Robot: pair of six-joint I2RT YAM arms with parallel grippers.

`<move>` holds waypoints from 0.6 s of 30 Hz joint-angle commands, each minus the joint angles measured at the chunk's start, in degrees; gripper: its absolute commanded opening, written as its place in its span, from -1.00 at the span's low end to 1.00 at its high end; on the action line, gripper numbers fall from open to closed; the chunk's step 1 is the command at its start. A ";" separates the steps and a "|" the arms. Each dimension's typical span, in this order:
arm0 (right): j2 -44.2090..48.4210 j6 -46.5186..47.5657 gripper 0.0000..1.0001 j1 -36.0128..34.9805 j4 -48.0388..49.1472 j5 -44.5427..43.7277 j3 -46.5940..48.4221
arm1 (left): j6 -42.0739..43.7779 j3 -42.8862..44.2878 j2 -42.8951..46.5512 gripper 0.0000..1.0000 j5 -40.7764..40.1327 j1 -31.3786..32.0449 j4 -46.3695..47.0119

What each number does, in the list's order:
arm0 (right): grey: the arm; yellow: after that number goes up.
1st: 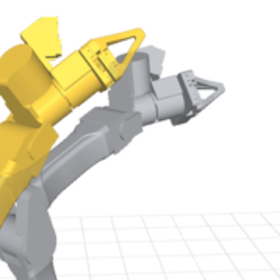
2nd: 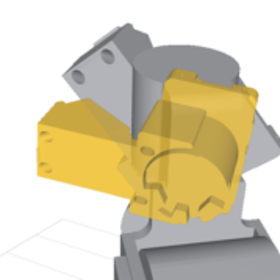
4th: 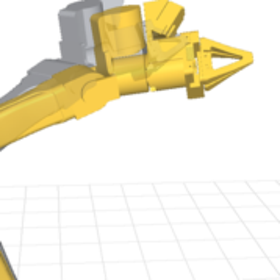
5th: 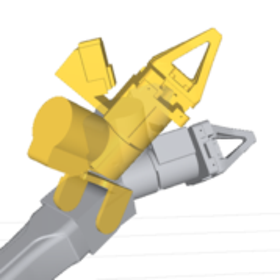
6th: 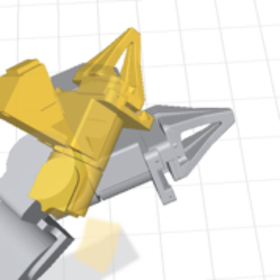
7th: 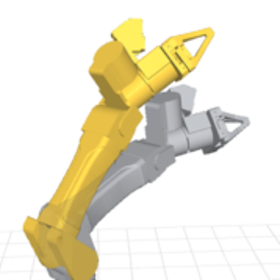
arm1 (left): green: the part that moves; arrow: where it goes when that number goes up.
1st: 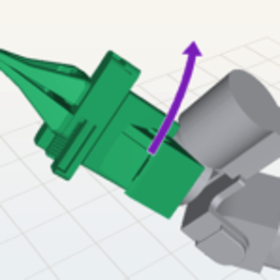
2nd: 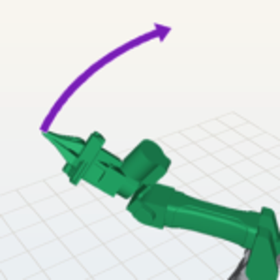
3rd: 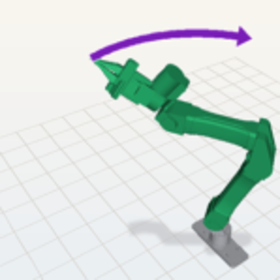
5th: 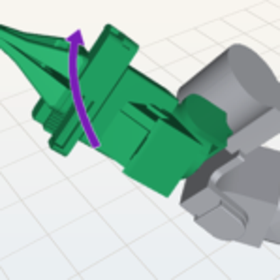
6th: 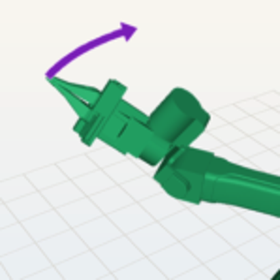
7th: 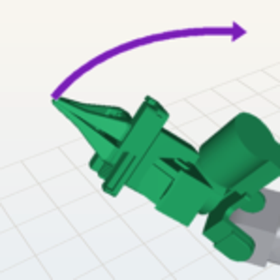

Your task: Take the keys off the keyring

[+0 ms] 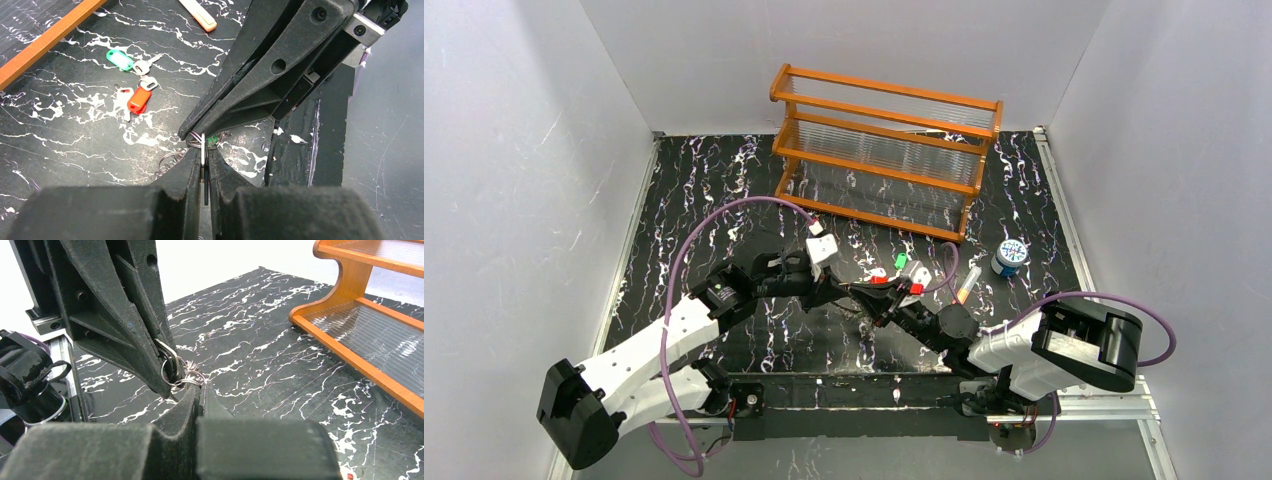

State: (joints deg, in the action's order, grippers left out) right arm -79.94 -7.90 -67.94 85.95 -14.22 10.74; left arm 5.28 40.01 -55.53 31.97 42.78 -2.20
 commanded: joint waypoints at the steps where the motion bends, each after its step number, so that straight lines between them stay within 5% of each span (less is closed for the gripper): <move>1: -0.08 4.66 -0.97 -0.35 18.38 3.06 1.66 | -0.55 0.02 2.16 -1.00 1.08 -1.07 3.59; 18: -0.50 13.20 -0.97 -0.18 18.25 8.08 0.15 | -1.41 1.13 1.73 -1.00 -0.06 -3.84 1.38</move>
State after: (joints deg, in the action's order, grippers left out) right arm -79.99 2.26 -67.85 86.59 -8.82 10.72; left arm 3.88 39.92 -54.87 30.85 39.53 -3.03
